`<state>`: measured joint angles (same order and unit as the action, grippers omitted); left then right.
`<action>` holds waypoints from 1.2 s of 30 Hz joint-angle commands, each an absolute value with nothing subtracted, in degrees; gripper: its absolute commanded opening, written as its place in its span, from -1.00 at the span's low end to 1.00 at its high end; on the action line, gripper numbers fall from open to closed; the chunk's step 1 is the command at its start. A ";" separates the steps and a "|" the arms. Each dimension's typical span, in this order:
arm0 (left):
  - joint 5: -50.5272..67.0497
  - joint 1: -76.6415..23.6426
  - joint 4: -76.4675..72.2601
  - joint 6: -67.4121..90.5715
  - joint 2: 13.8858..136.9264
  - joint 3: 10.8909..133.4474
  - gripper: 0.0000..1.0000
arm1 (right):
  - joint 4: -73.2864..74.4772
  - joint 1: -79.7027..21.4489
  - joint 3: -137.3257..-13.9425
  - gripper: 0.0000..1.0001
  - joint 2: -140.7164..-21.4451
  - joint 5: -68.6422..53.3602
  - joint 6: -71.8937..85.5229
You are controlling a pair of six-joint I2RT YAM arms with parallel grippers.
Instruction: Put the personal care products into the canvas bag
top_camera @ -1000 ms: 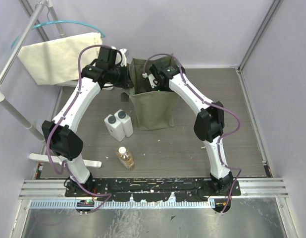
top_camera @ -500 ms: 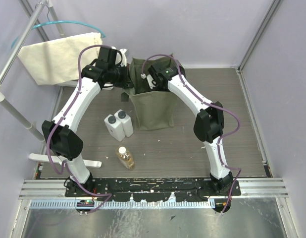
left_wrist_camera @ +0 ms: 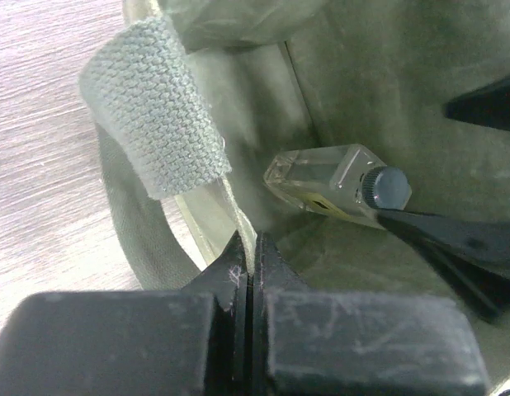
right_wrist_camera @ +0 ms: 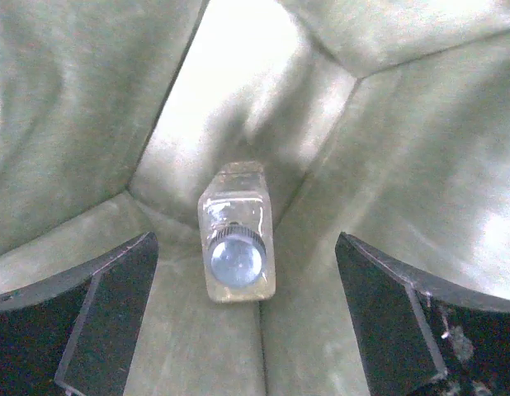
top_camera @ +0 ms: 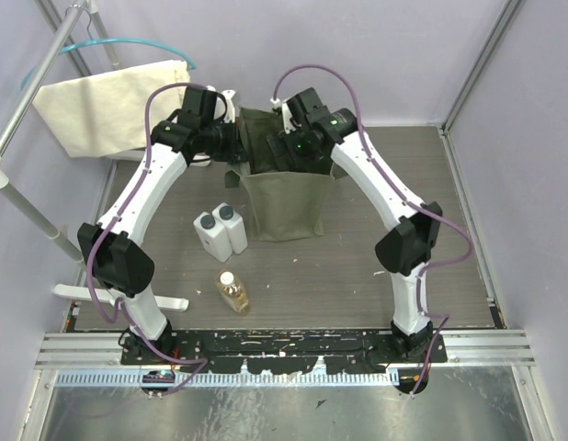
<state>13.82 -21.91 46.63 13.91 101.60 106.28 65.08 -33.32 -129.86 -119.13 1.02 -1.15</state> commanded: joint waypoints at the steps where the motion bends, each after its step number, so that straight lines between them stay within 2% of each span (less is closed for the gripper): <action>1: 13.91 -21.87 45.58 13.09 99.98 105.21 -1.00 | 53.96 -33.40 -124.79 0.89 -105.23 3.93 2.54; 10: 13.60 -21.87 45.13 14.15 99.88 104.36 -1.00 | 49.61 -39.39 -116.58 0.89 -91.01 7.97 1.82; 19: 13.18 -21.80 46.20 13.32 100.25 104.20 -1.00 | 47.18 -56.10 -99.35 0.89 -84.60 10.66 6.64; 26: 13.82 -21.84 48.23 12.41 101.84 106.13 -1.00 | 45.64 -67.23 -93.64 0.91 -86.59 14.61 11.27; 36: 14.21 -21.84 49.26 12.65 103.38 108.81 -1.00 | 52.43 -73.46 -97.64 1.00 -95.53 7.32 14.28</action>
<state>13.61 -21.89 47.29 13.30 102.32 107.15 50.54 -72.14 -94.24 -92.88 9.87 12.25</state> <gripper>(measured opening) 0.024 0.998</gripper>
